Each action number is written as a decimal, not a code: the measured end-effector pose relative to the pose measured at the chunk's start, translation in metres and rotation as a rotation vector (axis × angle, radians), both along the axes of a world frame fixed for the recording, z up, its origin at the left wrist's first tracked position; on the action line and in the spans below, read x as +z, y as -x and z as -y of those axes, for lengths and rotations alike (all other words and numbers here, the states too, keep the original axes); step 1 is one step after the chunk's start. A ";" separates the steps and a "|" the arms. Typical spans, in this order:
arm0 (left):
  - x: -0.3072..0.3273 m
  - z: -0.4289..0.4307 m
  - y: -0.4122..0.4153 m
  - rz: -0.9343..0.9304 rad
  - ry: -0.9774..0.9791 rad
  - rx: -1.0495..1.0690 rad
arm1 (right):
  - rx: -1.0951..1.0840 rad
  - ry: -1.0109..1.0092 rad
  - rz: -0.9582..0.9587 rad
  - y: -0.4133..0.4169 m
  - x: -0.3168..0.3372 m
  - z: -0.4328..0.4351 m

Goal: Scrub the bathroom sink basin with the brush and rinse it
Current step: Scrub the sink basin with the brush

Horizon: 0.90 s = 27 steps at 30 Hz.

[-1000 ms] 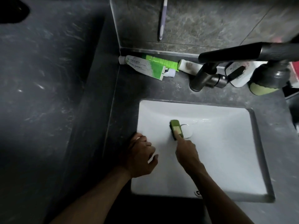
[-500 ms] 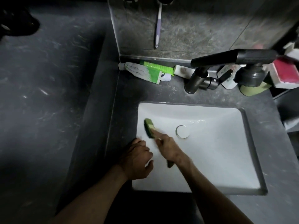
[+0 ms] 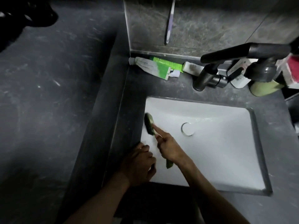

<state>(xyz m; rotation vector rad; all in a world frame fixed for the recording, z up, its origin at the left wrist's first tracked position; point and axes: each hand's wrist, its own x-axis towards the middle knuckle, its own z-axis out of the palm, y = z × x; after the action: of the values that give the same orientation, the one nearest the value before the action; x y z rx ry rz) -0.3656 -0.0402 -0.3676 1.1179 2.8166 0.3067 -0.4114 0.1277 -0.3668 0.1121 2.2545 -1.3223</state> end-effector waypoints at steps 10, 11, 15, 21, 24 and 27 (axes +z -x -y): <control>-0.003 0.000 -0.021 -0.047 -0.050 0.058 | 0.068 -0.203 0.065 0.034 0.021 0.018; -0.002 0.001 -0.020 -0.058 -0.073 0.062 | 0.043 -0.124 0.085 0.035 0.028 0.017; 0.000 0.000 -0.022 -0.070 -0.110 0.047 | 0.119 0.214 0.335 -0.028 0.039 -0.014; 0.002 -0.001 -0.018 -0.059 -0.081 0.034 | 0.026 0.163 0.197 0.002 0.041 0.003; 0.004 0.000 -0.021 -0.056 -0.106 0.072 | -0.038 0.167 0.163 0.031 0.043 0.018; 0.000 0.001 -0.019 -0.100 -0.183 0.125 | 0.037 0.261 0.256 0.000 0.040 -0.001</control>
<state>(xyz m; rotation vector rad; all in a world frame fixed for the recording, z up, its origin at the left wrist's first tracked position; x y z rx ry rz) -0.3462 -0.0412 -0.3672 1.0166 3.0051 0.5444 -0.4118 0.1290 -0.3272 0.1375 1.8489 -1.4778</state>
